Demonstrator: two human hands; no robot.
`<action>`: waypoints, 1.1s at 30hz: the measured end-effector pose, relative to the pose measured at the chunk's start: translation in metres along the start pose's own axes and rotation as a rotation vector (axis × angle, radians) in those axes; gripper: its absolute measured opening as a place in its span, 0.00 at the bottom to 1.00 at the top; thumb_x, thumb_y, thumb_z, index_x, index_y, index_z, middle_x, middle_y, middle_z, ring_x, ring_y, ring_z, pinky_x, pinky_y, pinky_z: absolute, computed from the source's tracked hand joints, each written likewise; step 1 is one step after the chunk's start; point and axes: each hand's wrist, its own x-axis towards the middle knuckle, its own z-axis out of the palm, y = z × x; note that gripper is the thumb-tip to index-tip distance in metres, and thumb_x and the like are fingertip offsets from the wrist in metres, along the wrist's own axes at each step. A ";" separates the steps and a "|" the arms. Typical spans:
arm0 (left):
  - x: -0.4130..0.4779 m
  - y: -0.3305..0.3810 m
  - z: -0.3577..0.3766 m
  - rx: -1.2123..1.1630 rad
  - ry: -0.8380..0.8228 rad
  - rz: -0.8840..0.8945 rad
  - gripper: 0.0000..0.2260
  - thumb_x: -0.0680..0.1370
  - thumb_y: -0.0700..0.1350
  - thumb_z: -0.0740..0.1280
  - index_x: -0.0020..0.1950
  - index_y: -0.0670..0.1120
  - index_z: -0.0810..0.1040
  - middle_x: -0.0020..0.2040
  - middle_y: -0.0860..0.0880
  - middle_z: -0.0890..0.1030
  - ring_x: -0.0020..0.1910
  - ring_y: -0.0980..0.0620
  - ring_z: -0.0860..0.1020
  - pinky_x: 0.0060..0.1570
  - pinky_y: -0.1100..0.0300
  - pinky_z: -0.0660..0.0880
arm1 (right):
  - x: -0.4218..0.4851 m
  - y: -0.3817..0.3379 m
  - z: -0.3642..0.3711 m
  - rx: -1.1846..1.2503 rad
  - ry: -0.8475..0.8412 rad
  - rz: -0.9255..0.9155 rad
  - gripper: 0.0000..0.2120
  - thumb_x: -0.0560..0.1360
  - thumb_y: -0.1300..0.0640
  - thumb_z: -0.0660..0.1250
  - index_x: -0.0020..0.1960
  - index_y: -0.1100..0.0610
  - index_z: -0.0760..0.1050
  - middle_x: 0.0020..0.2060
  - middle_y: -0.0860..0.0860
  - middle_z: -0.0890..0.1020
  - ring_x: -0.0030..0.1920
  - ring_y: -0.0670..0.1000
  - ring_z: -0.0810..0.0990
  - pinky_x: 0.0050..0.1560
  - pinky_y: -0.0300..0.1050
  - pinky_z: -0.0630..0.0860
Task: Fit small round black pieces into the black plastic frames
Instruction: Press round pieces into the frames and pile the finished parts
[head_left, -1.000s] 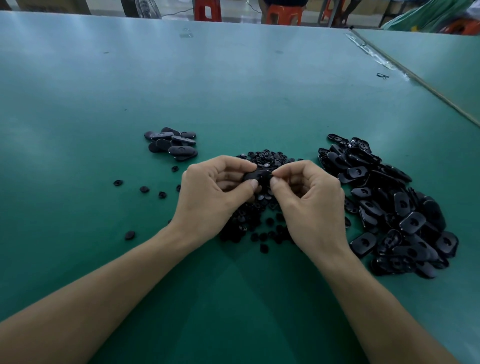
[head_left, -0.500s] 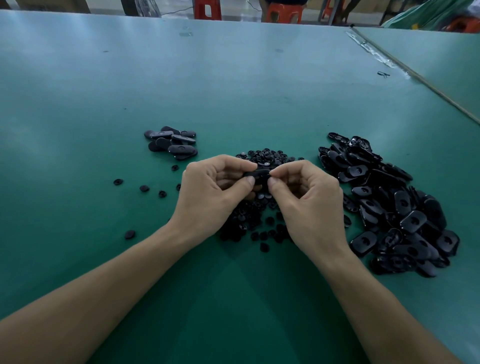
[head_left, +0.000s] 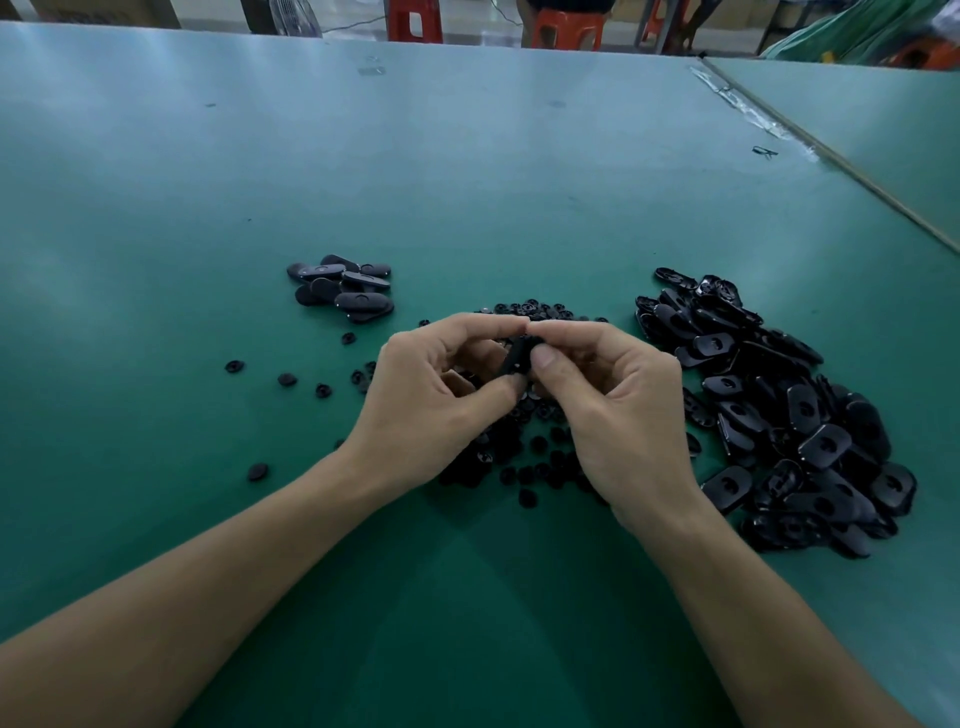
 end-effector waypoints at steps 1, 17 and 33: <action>0.000 -0.001 0.000 0.023 0.012 0.012 0.15 0.72 0.41 0.73 0.56 0.56 0.83 0.39 0.47 0.82 0.35 0.51 0.76 0.33 0.54 0.74 | 0.000 -0.001 0.000 0.018 -0.010 -0.003 0.08 0.77 0.67 0.70 0.51 0.56 0.84 0.43 0.50 0.87 0.46 0.50 0.86 0.50 0.46 0.82; 0.000 0.002 -0.001 -0.094 0.131 -0.020 0.10 0.75 0.34 0.74 0.48 0.47 0.79 0.36 0.53 0.84 0.33 0.56 0.84 0.33 0.67 0.78 | -0.002 0.002 0.001 -0.088 0.008 -0.003 0.06 0.74 0.62 0.73 0.44 0.51 0.83 0.37 0.48 0.86 0.39 0.49 0.85 0.44 0.45 0.82; -0.001 0.004 0.000 -0.052 0.068 -0.012 0.11 0.74 0.32 0.74 0.46 0.49 0.83 0.39 0.52 0.87 0.37 0.56 0.85 0.35 0.69 0.78 | -0.003 0.004 -0.001 -0.169 0.003 0.028 0.08 0.74 0.63 0.74 0.44 0.50 0.81 0.36 0.47 0.85 0.39 0.48 0.85 0.45 0.48 0.82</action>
